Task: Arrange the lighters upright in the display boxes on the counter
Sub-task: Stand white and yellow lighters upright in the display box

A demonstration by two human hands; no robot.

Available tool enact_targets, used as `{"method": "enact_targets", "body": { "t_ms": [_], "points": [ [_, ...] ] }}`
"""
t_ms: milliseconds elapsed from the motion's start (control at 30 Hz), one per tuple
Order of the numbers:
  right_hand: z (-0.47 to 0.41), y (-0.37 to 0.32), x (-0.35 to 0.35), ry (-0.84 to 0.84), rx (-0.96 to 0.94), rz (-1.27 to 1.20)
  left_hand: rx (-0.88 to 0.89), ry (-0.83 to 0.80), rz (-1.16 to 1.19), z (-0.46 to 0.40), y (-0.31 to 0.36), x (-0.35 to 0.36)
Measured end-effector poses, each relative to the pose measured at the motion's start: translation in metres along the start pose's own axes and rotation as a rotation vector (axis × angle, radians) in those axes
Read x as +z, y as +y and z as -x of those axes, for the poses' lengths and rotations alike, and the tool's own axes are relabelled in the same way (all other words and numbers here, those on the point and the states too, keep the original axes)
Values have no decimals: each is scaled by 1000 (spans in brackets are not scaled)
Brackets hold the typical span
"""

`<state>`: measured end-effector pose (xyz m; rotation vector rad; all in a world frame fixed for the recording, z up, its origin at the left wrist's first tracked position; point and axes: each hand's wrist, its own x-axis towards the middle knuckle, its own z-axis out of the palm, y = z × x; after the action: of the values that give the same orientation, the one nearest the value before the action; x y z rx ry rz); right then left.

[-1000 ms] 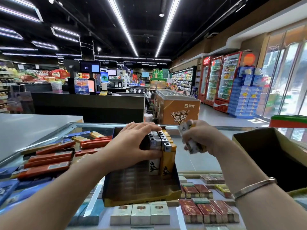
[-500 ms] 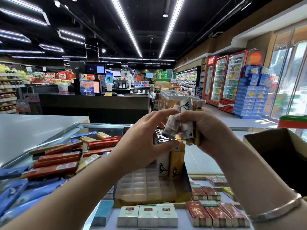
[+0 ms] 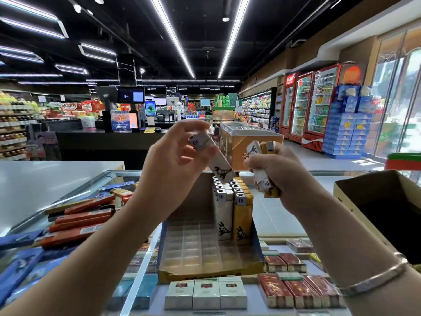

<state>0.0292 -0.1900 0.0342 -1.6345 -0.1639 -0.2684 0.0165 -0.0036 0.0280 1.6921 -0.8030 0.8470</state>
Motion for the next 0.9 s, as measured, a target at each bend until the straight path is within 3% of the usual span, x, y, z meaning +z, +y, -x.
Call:
{"method": "enact_targets", "body": {
  "t_ms": [100, 200, 700, 900],
  "points": [
    [-3, 8, 0, 16, 51, 58, -82, -125, 12, 2, 1, 1],
    [-5, 13, 0, 15, 89, 43, -98, -146, -42, -1, 1, -4],
    [-4, 18, 10, -51, 31, 119, 27, -501, -394, 11, -2, 10],
    [-4, 18, 11, -68, 31, 112, 31, -544, -426, 9, 1, 7]
  ]
}}
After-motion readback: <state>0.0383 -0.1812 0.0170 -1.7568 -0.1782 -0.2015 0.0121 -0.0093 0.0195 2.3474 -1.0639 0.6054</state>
